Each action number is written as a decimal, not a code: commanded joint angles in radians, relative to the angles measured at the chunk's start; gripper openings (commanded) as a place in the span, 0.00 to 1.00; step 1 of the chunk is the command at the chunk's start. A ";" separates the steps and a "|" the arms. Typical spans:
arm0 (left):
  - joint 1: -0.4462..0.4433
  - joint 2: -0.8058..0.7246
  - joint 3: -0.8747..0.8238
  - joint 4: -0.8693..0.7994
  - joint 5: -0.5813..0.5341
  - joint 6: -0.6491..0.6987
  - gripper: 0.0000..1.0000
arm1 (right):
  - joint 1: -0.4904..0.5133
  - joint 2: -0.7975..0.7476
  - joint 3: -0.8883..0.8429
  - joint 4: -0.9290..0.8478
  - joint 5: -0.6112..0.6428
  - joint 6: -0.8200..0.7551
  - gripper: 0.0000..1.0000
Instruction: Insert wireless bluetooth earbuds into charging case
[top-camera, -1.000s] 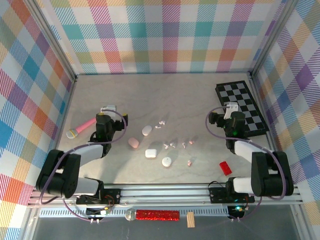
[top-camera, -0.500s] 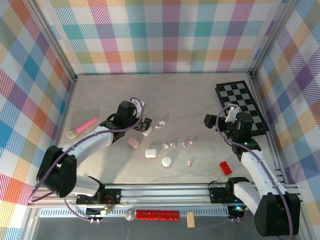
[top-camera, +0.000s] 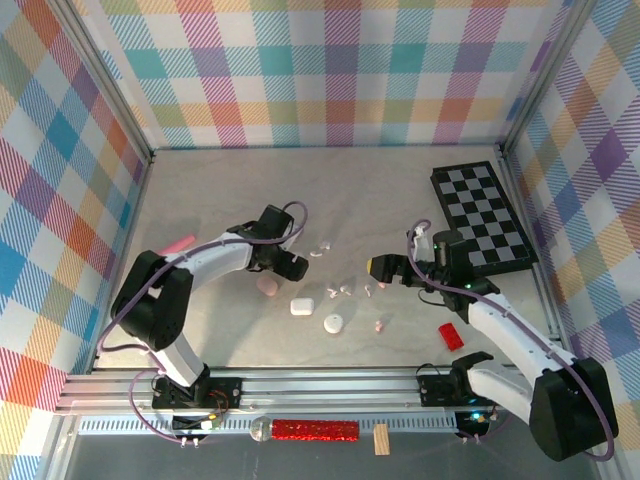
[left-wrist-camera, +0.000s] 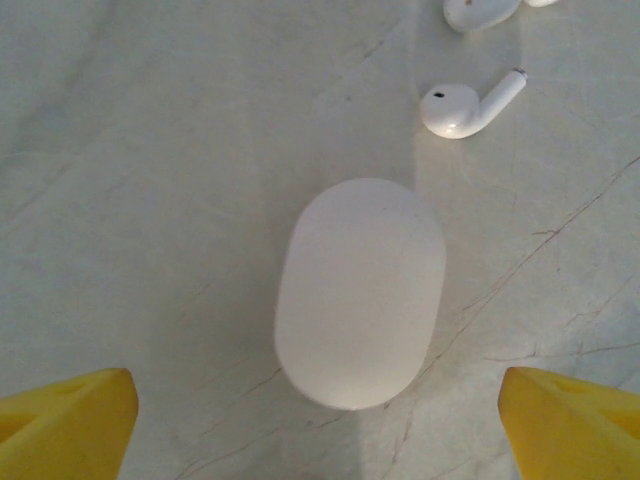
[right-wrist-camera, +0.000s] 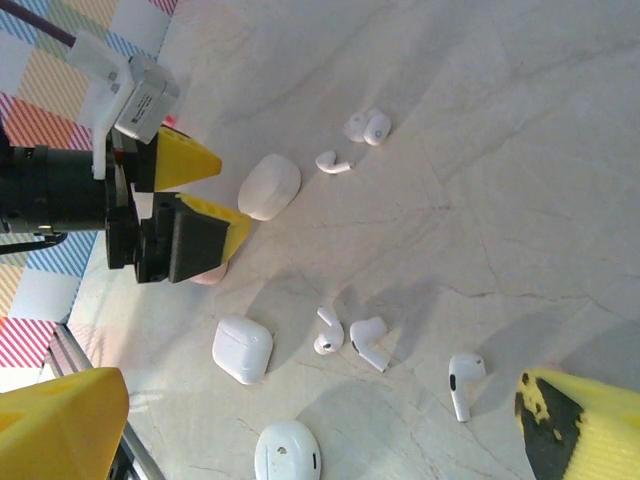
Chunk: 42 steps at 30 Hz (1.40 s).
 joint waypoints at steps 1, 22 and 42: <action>-0.022 0.056 0.052 -0.053 0.036 0.018 0.87 | 0.011 0.006 -0.014 0.025 0.006 0.020 0.99; -0.053 0.130 0.107 -0.084 -0.032 0.082 0.55 | 0.015 0.032 -0.023 0.031 0.062 0.025 0.99; -0.089 -0.182 -0.082 0.234 0.065 0.195 0.38 | 0.007 0.174 0.107 0.080 -0.227 0.283 1.00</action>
